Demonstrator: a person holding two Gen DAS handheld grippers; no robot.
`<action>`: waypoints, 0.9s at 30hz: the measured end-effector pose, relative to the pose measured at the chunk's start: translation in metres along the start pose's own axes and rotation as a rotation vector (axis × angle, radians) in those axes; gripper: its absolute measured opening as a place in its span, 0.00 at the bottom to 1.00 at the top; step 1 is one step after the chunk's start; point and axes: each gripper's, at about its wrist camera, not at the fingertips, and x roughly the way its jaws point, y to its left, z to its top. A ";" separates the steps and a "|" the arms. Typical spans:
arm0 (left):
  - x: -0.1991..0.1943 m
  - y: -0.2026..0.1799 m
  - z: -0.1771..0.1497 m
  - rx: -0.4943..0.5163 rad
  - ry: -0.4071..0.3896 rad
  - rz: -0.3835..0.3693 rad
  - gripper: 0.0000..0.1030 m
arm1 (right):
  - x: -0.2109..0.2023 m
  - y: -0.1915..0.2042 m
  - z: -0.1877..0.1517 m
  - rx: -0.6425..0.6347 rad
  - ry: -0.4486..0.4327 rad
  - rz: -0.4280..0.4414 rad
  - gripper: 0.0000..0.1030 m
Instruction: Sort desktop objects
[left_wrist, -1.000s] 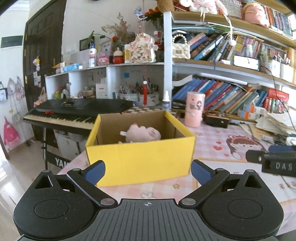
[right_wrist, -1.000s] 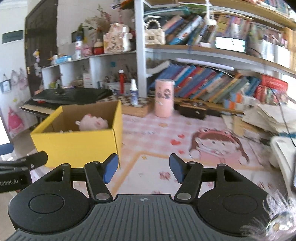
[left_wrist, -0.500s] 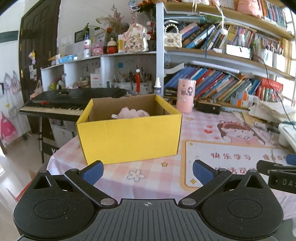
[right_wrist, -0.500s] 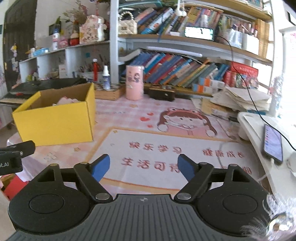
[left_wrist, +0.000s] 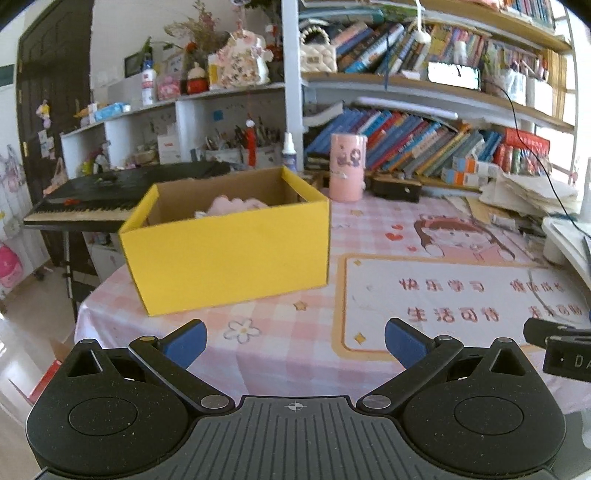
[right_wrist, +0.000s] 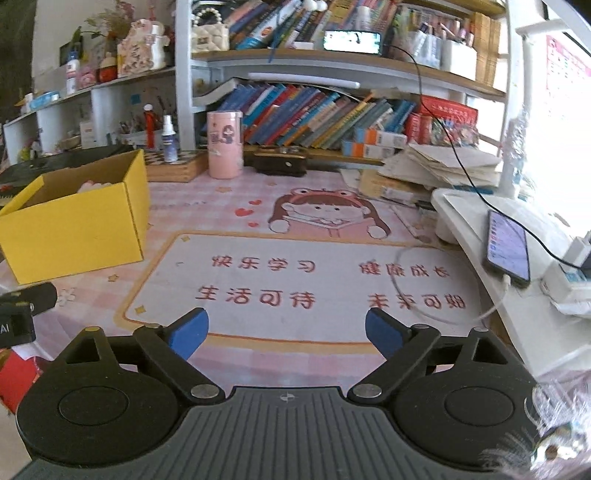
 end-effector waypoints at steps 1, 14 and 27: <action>0.002 -0.002 -0.001 0.007 0.013 -0.002 1.00 | 0.000 -0.002 -0.001 0.006 0.001 -0.006 0.99; 0.003 -0.019 -0.004 0.043 0.046 -0.024 1.00 | -0.003 -0.013 -0.006 0.023 0.014 -0.004 1.00; 0.003 -0.022 -0.005 0.047 0.058 -0.042 1.00 | -0.001 -0.016 -0.008 0.025 0.027 0.003 1.00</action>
